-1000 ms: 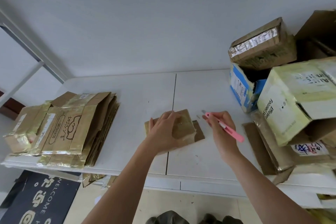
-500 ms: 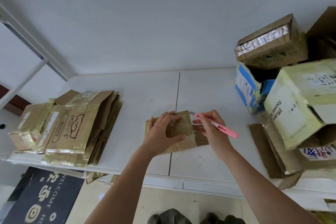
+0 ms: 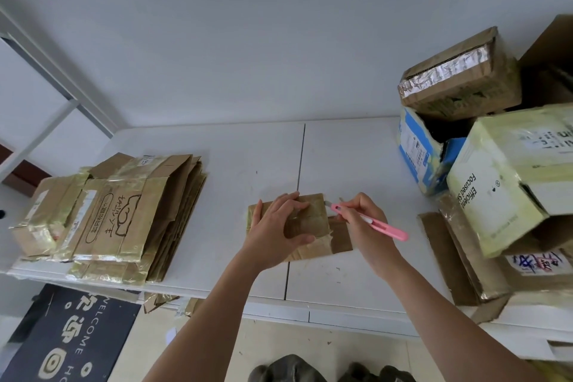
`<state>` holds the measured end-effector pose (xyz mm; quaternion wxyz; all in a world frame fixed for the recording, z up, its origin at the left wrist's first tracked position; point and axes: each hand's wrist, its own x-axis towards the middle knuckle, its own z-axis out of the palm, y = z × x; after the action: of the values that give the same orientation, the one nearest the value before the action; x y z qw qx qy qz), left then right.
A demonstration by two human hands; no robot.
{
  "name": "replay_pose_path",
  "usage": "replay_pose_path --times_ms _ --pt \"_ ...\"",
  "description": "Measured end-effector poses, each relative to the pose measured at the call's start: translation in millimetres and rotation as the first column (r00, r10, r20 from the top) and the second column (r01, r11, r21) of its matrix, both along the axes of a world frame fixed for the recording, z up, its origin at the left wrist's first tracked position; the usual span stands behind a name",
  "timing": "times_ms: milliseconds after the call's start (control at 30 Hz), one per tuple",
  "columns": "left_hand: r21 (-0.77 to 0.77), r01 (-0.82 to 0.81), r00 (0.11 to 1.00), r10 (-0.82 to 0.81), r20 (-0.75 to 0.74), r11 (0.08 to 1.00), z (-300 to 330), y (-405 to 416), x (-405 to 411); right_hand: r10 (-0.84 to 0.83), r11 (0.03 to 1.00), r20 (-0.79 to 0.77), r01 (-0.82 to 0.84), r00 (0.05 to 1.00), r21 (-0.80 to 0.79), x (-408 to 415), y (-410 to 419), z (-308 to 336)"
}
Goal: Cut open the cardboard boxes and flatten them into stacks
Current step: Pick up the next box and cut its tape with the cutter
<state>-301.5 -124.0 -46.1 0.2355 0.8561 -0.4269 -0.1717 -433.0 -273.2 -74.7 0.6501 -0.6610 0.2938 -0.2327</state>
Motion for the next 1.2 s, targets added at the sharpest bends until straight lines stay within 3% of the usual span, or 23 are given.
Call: replay_pose_path --times_ms 433,533,633,700,767,833,900,967,1033,1133,1200 --pt "0.040 0.011 1.000 -0.011 0.009 0.999 2 -3 0 0.123 0.986 0.000 -0.122 0.992 -0.110 -47 19 1" --pt "0.035 -0.087 0.995 0.086 0.046 0.996 7 -4 -1 0.157 0.976 0.012 -0.154 0.987 -0.154 -51 9 10" --pt "0.084 -0.253 0.964 0.244 0.100 0.964 18 -6 1 0.068 0.921 0.008 -0.059 0.998 -0.386 -49 -11 5" --pt "0.133 -0.322 0.946 0.314 0.076 0.937 22 -4 3 -0.031 0.729 -0.132 -0.068 0.991 -0.681 -46 -30 -12" --pt "0.166 -0.373 0.928 0.368 0.064 0.913 23 2 8 -0.118 0.573 -0.407 -0.273 0.906 -0.773 -46 -44 -25" --pt "0.156 -0.439 0.893 0.449 -0.033 0.885 24 11 11 -0.162 0.535 -0.657 -0.495 0.736 -0.685 -47 -53 -32" --pt "0.106 -0.503 0.842 0.514 -0.163 0.858 24 19 13 -0.218 0.487 -0.785 -0.633 0.579 -0.602 -45 -55 -28" --pt "0.086 -0.545 0.795 0.546 -0.263 0.834 25 25 14 -0.239 0.485 -0.818 -0.666 0.523 -0.567 -37 -49 -17" --pt "0.104 -0.598 0.705 0.583 -0.404 0.795 28 29 15 -0.146 0.574 -0.781 -0.591 0.607 -0.567 -24 -37 -7" --pt "0.184 -0.646 0.521 0.604 -0.603 0.741 33 32 15 0.134 0.771 -0.472 -0.391 0.872 -0.503 2 -5 9" --pt "0.189 -0.647 0.465 0.579 -0.670 0.739 34 35 14 0.253 0.813 -0.364 -0.401 0.896 -0.422 20 19 20"
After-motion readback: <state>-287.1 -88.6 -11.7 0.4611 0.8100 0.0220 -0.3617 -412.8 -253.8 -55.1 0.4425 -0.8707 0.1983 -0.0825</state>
